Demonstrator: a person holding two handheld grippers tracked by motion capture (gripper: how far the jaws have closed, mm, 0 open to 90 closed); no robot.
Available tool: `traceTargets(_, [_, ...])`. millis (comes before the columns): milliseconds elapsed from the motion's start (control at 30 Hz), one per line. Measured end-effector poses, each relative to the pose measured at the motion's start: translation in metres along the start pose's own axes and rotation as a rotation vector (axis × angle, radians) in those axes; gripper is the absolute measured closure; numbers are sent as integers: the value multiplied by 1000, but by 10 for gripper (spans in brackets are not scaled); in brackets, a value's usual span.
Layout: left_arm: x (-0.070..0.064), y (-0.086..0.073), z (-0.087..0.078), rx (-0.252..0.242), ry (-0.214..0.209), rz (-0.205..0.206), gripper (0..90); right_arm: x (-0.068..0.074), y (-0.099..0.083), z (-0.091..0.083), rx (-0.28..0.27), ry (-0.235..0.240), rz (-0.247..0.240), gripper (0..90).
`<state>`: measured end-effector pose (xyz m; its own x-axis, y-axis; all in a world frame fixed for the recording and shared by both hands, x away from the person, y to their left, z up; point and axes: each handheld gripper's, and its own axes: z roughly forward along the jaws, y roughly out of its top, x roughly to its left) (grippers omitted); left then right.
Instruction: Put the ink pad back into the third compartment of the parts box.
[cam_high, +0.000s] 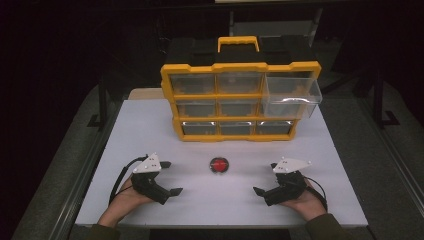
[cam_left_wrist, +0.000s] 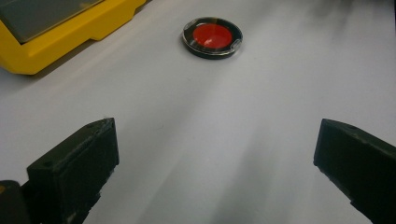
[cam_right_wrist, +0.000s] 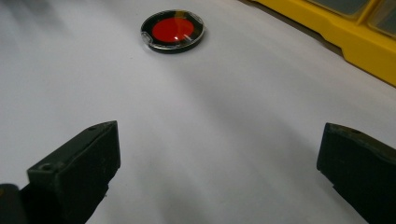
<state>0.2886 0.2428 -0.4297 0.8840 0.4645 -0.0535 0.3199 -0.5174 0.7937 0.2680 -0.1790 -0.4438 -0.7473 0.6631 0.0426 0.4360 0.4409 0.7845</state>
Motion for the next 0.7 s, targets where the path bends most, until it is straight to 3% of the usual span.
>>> traceTargets(700, [2, 8, -1, -12, 9, -8, 0, 0, 4, 3, -22, 24, -2, 0])
